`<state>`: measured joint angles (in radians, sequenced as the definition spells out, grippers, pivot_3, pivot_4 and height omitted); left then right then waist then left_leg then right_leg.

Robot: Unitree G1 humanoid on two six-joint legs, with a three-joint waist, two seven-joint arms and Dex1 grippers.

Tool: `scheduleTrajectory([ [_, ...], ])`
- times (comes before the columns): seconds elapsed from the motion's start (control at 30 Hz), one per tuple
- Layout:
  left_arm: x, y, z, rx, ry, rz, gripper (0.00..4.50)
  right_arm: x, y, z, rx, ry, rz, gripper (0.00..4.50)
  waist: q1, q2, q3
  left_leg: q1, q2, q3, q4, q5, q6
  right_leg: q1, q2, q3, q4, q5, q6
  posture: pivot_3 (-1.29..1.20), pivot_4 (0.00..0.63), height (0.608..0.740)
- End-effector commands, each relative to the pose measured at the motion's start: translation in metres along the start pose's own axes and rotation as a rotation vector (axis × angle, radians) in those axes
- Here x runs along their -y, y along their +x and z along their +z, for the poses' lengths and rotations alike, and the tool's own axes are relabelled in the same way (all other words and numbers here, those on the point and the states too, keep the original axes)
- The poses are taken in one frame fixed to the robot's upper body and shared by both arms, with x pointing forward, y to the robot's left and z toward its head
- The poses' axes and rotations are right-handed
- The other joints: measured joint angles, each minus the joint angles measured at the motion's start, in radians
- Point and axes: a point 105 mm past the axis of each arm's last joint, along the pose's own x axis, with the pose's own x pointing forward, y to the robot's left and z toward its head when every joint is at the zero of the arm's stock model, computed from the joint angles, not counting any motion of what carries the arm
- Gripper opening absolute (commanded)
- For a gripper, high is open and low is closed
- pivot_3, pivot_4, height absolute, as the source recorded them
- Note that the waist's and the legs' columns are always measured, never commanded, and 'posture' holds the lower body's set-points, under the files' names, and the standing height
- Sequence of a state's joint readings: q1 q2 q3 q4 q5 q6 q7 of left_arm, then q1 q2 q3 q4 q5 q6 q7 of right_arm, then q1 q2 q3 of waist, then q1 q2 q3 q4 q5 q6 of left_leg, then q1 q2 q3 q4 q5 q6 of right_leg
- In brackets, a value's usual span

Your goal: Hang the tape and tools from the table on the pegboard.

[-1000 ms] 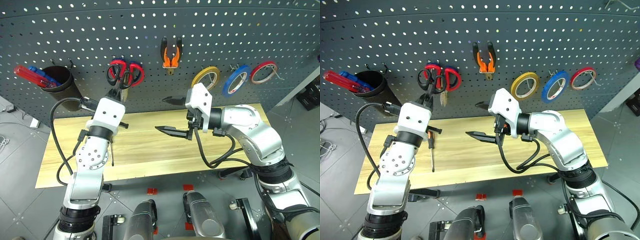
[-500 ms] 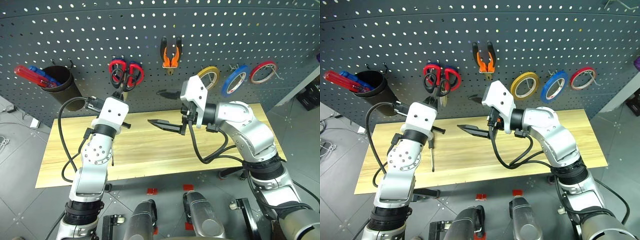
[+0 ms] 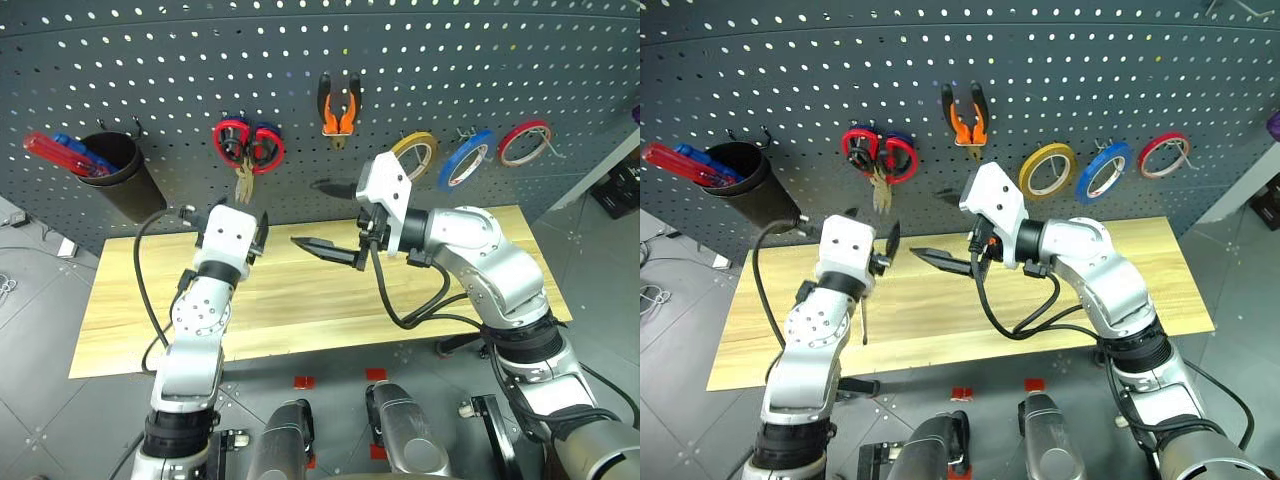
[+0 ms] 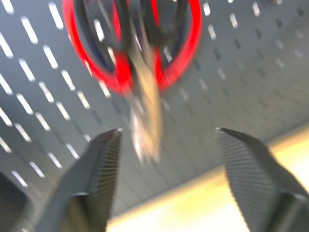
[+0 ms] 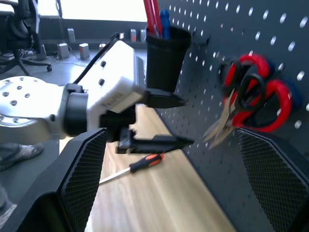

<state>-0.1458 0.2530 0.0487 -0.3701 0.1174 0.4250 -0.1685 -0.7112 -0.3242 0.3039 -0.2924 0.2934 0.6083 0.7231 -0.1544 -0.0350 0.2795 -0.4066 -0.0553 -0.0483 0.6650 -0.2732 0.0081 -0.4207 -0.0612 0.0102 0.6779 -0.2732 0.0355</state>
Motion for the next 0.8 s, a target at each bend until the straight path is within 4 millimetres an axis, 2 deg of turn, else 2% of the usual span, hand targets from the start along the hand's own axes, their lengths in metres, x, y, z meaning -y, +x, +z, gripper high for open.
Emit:
scheduleTrajectory([
  [0.03,-0.016,-0.009,-0.024,-0.128,-0.107,0.006,3.64,-0.002,0.009,0.004,-0.026,0.028,-0.092,4.50,-0.001,0.000,0.001,0.000,0.000,0.000,0.000,0.000,0.000,0.000,0.000,0.000,0.000,0.000,0.000,-0.30,0.304,0.740],
  [0.17,-0.038,-0.016,-0.068,-0.338,-0.256,0.064,3.64,-0.011,0.021,0.005,-0.066,0.103,-0.118,4.50,-0.004,0.001,0.002,0.001,0.001,0.000,0.001,0.000,0.000,0.000,0.001,0.000,0.002,0.000,-0.001,-0.30,0.322,0.740],
  [0.37,-0.053,-0.010,-0.100,-0.485,-0.386,0.077,3.64,-0.031,0.033,0.010,-0.100,0.165,-0.043,4.50,0.000,0.001,0.012,0.000,0.001,-0.001,0.001,0.000,0.000,0.000,0.001,-0.001,0.001,0.001,-0.001,-0.30,0.348,0.740],
  [0.67,-0.073,0.018,-0.122,-0.574,-0.518,0.114,3.64,-0.043,0.045,0.021,-0.115,0.148,0.033,4.50,-0.007,-0.001,0.029,-0.001,0.001,-0.001,0.001,0.000,0.000,-0.003,0.001,-0.001,0.002,0.001,-0.001,-0.31,0.363,0.740],
  [0.8,-0.082,0.024,-0.132,-0.613,-0.565,0.168,3.64,-0.045,0.049,0.026,-0.116,0.140,0.056,4.50,-0.012,-0.001,0.031,-0.001,0.001,-0.001,0.001,0.000,-0.001,-0.003,0.000,-0.001,0.001,0.001,-0.001,-0.32,0.373,0.740],
])
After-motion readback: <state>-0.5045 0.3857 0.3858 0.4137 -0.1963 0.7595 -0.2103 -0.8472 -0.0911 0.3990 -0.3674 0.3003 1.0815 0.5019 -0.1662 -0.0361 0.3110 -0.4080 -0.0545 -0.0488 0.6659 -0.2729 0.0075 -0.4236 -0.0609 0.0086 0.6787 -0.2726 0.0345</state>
